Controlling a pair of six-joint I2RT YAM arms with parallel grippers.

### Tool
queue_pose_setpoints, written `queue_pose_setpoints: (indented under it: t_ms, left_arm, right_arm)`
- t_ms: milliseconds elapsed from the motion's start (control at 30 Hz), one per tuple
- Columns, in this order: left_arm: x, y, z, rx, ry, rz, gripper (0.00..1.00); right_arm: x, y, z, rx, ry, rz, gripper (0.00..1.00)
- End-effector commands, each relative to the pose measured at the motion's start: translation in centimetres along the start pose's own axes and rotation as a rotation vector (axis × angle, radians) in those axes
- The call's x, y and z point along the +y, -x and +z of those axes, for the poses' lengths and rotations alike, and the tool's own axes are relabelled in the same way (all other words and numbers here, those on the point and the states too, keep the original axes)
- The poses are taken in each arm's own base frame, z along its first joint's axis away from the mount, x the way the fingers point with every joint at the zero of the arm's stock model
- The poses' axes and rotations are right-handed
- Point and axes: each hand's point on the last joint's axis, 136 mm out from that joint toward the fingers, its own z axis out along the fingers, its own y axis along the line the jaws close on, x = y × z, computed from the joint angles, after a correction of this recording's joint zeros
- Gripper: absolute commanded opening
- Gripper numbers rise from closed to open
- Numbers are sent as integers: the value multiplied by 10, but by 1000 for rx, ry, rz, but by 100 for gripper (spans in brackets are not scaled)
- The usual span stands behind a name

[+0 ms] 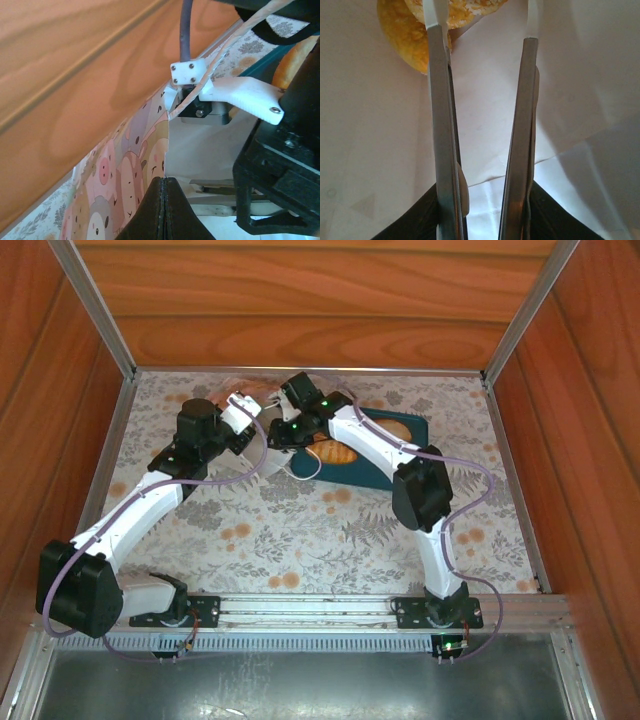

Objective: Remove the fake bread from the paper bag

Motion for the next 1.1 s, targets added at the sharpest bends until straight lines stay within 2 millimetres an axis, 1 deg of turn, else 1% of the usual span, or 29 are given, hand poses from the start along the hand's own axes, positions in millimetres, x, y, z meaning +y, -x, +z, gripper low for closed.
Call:
queue_pose_setpoints:
  t_ms: [0, 67, 133, 200, 300, 500, 700, 867, 967, 1067]
  left_arm:
    - [-3, 17, -7, -67, -23, 8, 0]
    - [-4, 16, -5, -64, -26, 6, 0]
    - [-4, 16, -5, -65, -25, 5, 0]
    - [-3, 16, -3, -61, -21, 5, 0]
    - [1, 12, 0, -44, -2, 1, 0]
    - [11, 3, 5, 1, 56, -13, 0]
    - [18, -4, 11, 34, 98, -29, 0]
    - [29, -8, 12, 60, 159, -43, 0]
    - [32, -8, 12, 64, 176, -48, 0]
    - [35, -8, 11, 66, 191, -58, 0]
  right_arm:
    - [3, 2, 9, 8, 16, 5, 38]
    - [3, 3, 11, 11, 27, 9, 36]
    - [4, 2, 11, 13, 32, 7, 30]
    - [5, 2, 9, 14, 33, 2, 26]
    - [8, 1, 2, 7, 42, -12, 16]
    - [17, -6, -22, -9, 59, -39, 0]
    - [27, -15, -56, -29, 71, -57, 0]
    - [22, -31, -74, 9, 24, -48, 0]
    - [15, -38, -81, 12, -13, -47, 0]
    - [9, -45, -83, 33, -46, -42, 0]
